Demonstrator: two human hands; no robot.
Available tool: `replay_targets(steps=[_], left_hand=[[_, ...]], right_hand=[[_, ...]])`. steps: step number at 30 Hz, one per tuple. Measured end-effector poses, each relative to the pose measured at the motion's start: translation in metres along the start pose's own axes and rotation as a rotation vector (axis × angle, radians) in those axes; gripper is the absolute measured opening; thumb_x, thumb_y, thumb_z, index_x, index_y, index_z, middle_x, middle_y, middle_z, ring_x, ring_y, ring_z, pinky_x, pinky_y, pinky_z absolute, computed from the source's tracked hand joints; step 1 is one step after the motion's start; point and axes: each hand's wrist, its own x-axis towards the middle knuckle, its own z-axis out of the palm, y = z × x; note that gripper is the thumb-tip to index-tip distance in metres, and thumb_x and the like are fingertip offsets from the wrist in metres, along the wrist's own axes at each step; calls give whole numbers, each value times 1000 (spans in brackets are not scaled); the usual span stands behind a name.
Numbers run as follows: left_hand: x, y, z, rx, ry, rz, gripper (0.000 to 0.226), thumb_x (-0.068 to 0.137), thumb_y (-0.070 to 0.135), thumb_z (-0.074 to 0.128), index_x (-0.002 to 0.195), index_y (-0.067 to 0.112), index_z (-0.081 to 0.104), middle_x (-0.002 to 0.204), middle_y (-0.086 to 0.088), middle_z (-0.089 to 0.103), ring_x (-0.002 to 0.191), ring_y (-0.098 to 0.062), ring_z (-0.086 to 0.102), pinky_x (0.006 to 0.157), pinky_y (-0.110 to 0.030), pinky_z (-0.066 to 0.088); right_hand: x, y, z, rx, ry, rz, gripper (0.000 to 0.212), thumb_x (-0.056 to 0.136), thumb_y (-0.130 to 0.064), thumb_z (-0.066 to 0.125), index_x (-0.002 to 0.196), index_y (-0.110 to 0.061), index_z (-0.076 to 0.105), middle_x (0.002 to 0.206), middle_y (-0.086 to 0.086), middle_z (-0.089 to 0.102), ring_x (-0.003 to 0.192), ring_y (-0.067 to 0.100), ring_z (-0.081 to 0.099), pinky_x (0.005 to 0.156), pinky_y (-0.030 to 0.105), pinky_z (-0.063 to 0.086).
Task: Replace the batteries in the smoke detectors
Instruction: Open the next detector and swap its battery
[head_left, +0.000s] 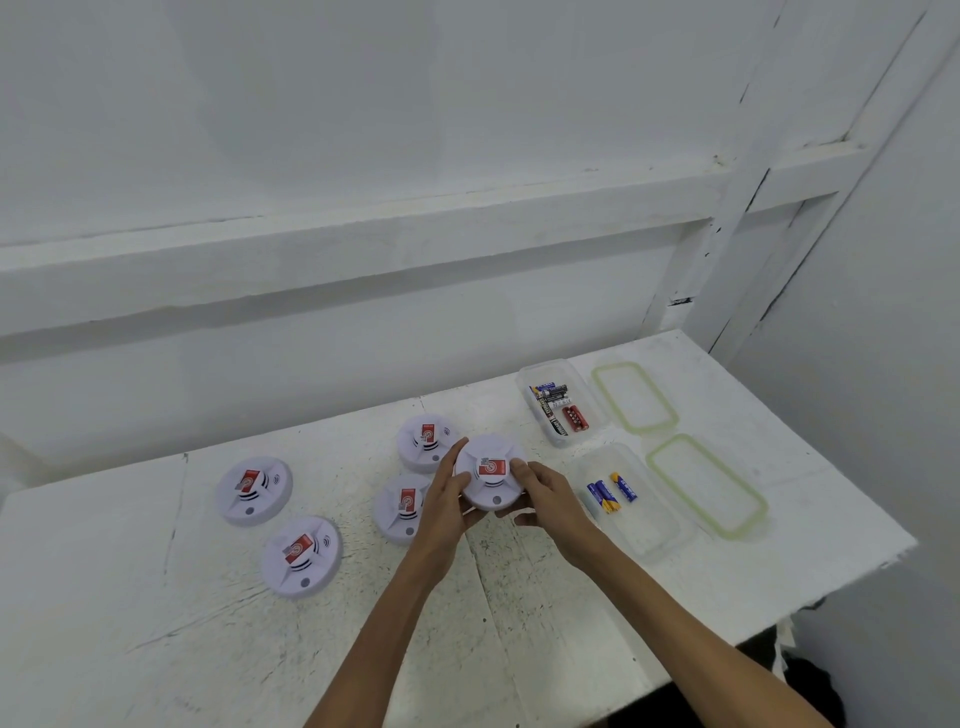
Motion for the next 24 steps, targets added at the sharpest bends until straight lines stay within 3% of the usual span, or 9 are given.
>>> replay_targets(steps=[18, 24], left_hand=[[1, 1, -2, -10, -8, -10, 44, 107, 15, 44, 149, 28, 46, 142, -3, 60, 121, -25, 64, 88, -42, 61], [-1, 2, 0, -11, -7, -2, 40, 107, 17, 46, 145, 31, 48, 139, -1, 62, 118, -21, 66, 83, -36, 62]], right_hand=[[0, -1, 0, 6, -7, 6, 39, 101, -50, 48, 111, -17, 65, 102, 6, 75, 89, 25, 74, 76, 33, 58], [1, -1, 0, 4, 0, 14, 36, 101, -50, 47, 109, -20, 65, 102, 3, 74, 91, 25, 73, 80, 37, 59]])
